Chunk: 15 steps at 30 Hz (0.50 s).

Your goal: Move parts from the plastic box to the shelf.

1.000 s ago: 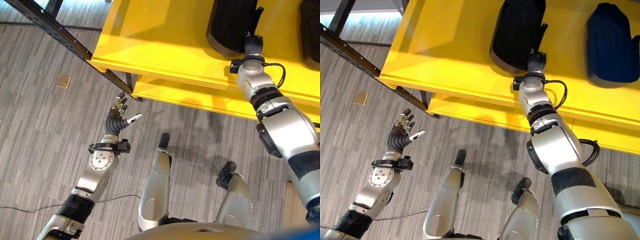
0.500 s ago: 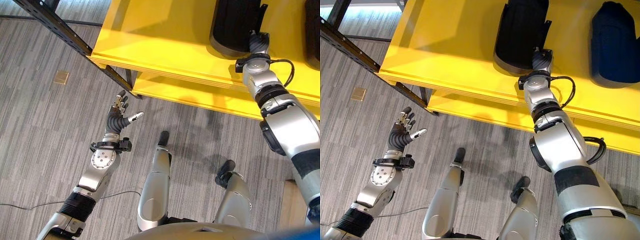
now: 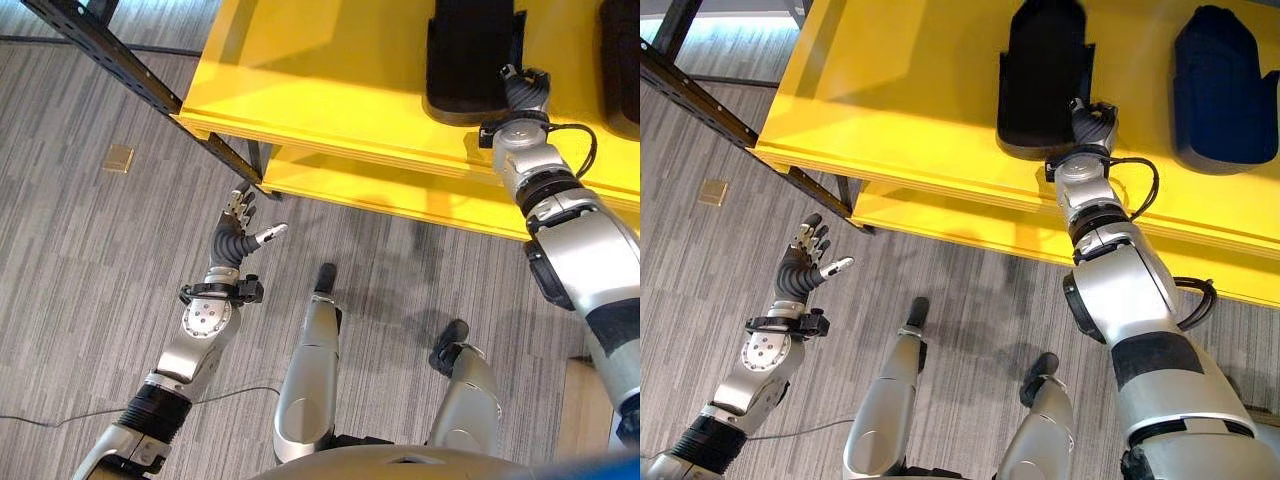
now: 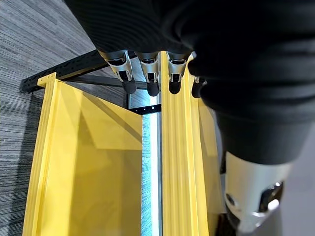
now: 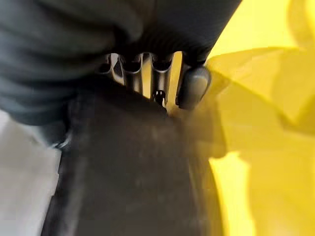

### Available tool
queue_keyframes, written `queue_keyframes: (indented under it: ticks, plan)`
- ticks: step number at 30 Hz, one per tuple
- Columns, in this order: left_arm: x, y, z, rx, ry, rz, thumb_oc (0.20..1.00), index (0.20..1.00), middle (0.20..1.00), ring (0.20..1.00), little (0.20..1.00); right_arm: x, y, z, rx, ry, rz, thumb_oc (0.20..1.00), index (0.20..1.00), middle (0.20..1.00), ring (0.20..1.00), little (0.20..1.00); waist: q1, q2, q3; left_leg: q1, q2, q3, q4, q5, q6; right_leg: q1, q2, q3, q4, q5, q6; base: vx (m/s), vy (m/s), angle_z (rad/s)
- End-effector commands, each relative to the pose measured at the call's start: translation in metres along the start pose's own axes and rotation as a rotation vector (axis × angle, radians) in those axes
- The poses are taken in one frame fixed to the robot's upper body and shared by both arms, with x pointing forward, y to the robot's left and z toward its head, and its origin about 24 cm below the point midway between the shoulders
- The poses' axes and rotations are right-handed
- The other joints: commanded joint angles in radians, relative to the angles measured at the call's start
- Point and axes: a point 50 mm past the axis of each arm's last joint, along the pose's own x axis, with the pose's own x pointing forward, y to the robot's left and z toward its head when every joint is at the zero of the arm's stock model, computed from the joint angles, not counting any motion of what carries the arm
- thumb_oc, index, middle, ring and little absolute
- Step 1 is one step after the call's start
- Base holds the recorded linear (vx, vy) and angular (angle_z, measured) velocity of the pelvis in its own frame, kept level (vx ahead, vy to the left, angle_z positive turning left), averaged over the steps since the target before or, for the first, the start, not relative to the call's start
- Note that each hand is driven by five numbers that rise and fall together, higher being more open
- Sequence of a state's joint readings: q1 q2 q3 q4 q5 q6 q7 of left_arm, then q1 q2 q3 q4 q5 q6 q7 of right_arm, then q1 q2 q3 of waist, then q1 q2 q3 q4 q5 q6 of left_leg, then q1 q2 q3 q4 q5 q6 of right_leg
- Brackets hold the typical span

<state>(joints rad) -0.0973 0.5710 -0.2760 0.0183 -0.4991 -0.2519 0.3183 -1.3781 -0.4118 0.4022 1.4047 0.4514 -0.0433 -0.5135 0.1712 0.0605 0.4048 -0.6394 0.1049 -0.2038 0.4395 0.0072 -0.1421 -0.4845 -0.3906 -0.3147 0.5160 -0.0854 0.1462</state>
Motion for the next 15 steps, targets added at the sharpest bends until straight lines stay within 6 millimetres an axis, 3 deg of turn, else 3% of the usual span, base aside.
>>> queue_keyframes:
  ticks: [1,15]
  plan:
    - [0.003,-0.004,0.025,-0.006,-0.133,-0.033,1.0,1.0,1.0,1.0,1.0,0.008,-0.018,0.042,0.123,-0.138,-0.037,1.0,1.0,1.0,1.0,1.0,0.019,0.011,0.054,0.05,0.002,0.039,0.021,-0.111,0.043,-0.012,0.025,0.078,0.01,-0.02,-0.009,-0.09,0.029,-0.02]
    - [0.001,0.002,0.023,-0.005,-0.12,-0.003,1.0,1.0,1.0,1.0,1.0,-0.016,0.019,0.078,0.111,-0.332,0.041,1.0,1.0,1.0,1.0,1.0,0.005,0.002,0.053,0.052,0.004,0.045,0.026,-0.112,0.041,-0.011,0.031,0.085,0.005,-0.014,-0.011,0.0,0.0,0.0]
